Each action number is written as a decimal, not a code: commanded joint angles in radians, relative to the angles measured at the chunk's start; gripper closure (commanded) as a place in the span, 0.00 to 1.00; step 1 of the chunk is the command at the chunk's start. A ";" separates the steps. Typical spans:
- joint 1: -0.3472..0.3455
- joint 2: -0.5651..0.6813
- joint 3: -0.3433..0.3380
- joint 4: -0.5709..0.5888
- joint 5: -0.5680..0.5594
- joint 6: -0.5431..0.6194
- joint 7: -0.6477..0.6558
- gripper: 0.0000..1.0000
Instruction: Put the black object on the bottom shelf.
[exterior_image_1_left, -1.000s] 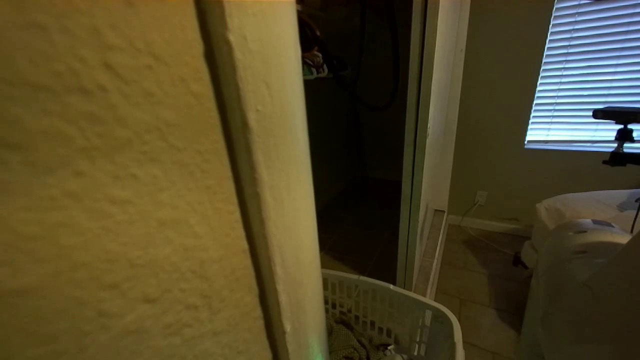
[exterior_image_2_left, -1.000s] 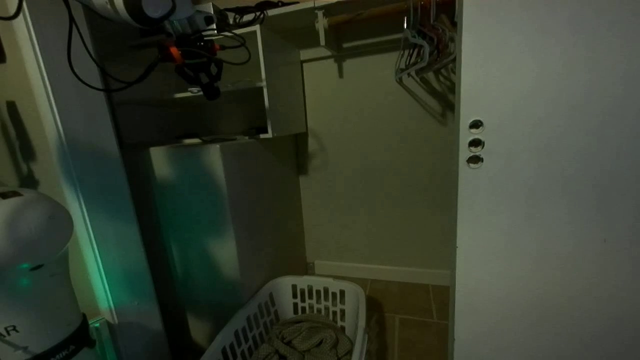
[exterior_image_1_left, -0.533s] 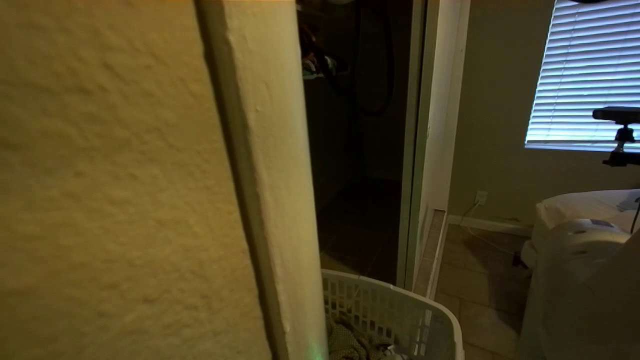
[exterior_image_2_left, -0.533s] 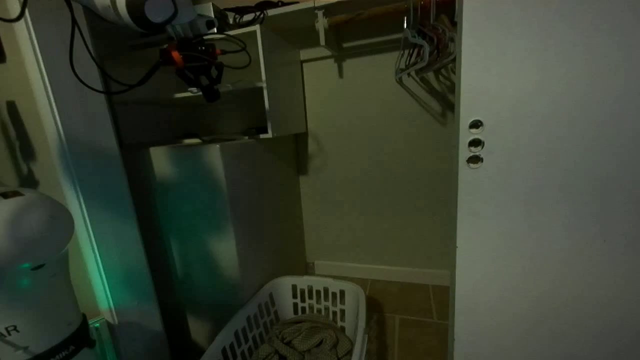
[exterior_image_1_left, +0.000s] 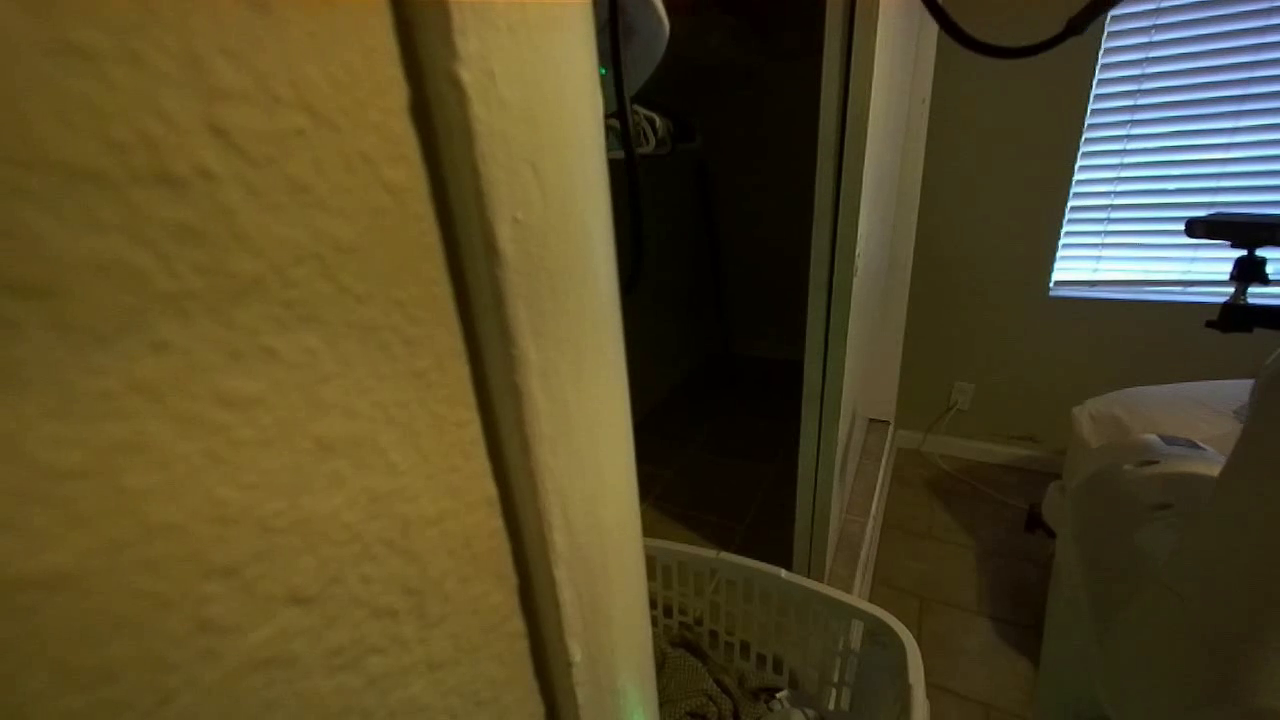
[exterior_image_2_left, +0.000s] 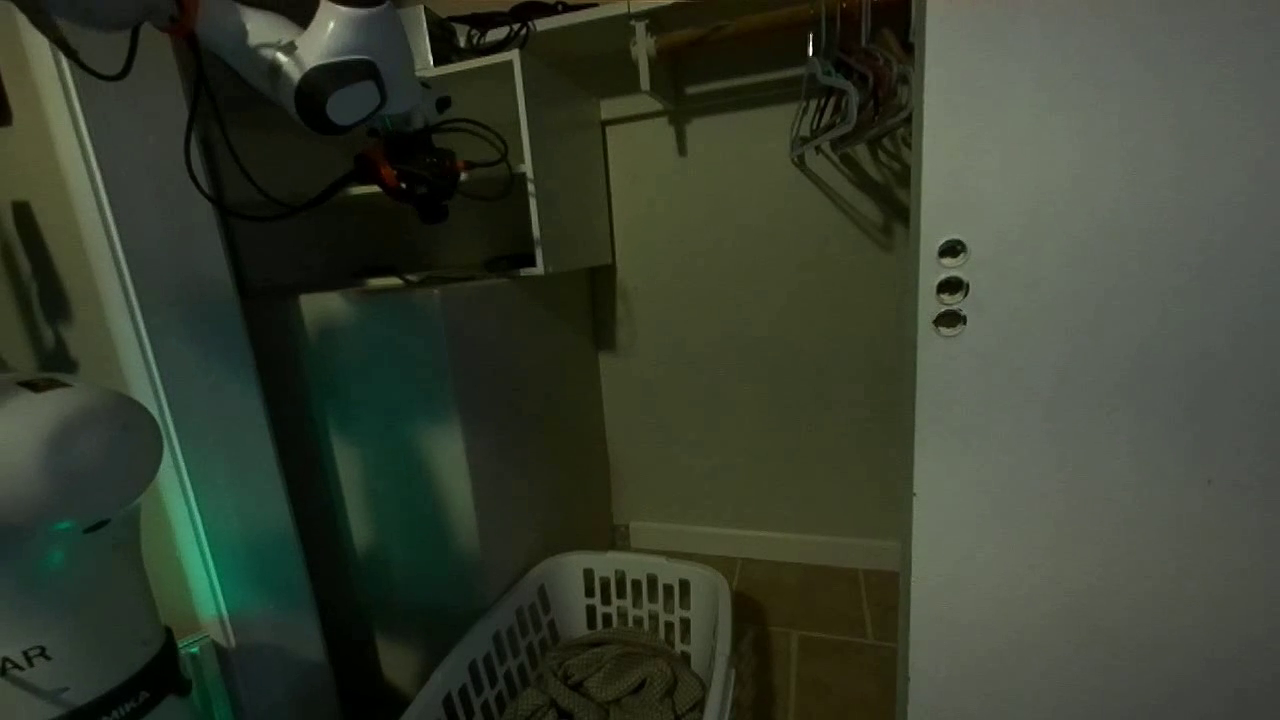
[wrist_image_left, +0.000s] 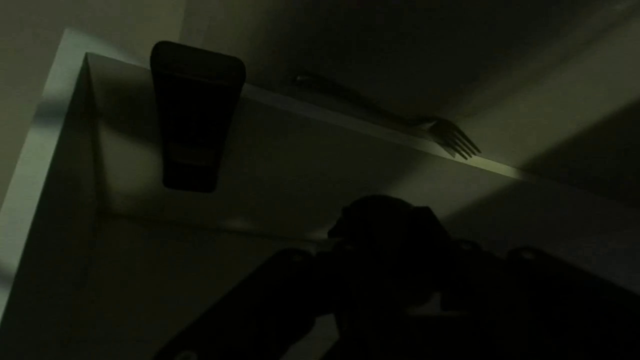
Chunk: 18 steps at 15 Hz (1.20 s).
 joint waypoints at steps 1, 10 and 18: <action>0.008 0.051 -0.004 0.006 0.133 0.067 -0.113 0.92; -0.035 0.176 0.055 0.054 0.287 0.166 -0.262 0.92; -0.044 0.296 0.085 0.109 0.236 0.277 -0.227 0.92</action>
